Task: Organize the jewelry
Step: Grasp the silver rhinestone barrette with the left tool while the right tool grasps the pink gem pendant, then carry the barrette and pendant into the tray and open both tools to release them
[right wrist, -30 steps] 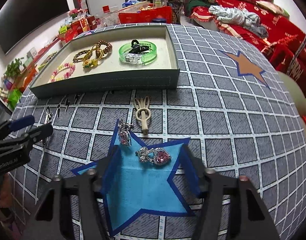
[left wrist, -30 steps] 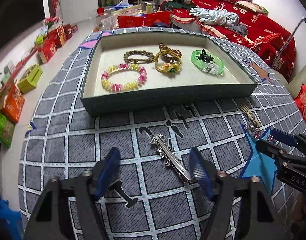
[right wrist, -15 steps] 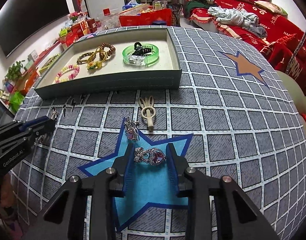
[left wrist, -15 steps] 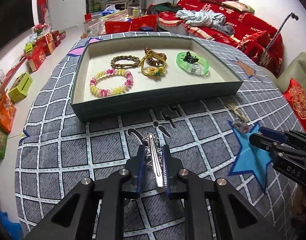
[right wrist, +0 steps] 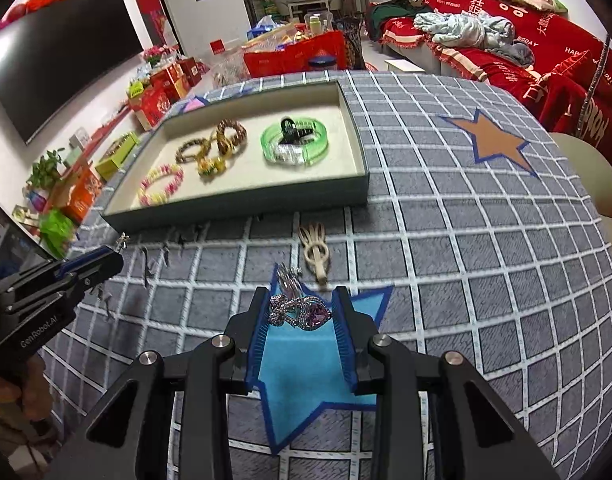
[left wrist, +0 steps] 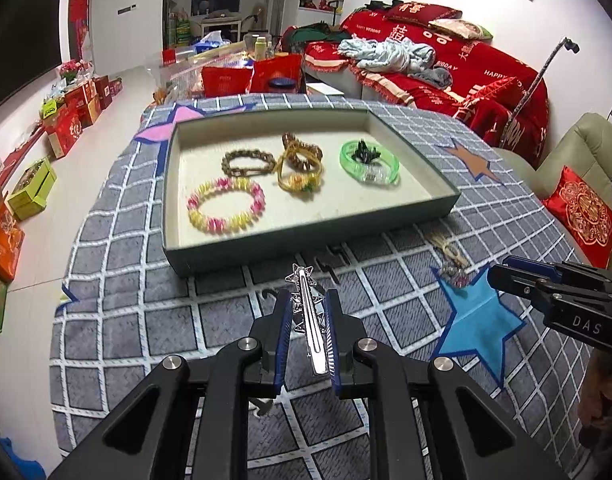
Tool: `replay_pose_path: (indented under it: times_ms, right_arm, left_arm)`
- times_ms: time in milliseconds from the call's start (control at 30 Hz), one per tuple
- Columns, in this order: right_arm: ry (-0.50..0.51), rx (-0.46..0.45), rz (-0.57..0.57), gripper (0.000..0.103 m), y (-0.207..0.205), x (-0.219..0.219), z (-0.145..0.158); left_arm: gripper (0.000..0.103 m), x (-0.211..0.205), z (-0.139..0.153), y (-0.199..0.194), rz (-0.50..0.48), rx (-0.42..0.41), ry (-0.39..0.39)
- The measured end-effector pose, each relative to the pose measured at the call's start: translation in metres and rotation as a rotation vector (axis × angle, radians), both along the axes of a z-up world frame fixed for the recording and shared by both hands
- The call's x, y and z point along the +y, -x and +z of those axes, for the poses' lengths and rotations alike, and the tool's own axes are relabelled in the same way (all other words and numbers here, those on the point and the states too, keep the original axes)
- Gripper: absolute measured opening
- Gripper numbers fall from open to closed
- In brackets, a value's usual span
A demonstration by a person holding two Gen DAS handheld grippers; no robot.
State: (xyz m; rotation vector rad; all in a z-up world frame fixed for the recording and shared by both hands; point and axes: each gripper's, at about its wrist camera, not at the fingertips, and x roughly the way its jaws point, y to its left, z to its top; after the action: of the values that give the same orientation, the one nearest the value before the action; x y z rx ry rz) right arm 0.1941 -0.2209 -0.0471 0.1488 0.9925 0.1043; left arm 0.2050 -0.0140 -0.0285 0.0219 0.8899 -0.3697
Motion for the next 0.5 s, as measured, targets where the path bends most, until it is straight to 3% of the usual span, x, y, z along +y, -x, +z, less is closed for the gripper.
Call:
replay_pose_path:
  times_ms: [267, 500]
  right_arm:
    - [-0.025, -0.028, 0.023, 0.035, -0.036, 0.008, 0.022]
    - [-0.084, -0.009, 0.024, 0.035, -0.082, 0.018, 0.021]
  left_arm:
    - [0.033, 0.005, 0.022, -0.024, 0.002, -0.040, 0.015]
    - [0.033, 0.007, 0.022, -0.062, 0.001, -0.030, 0.007]
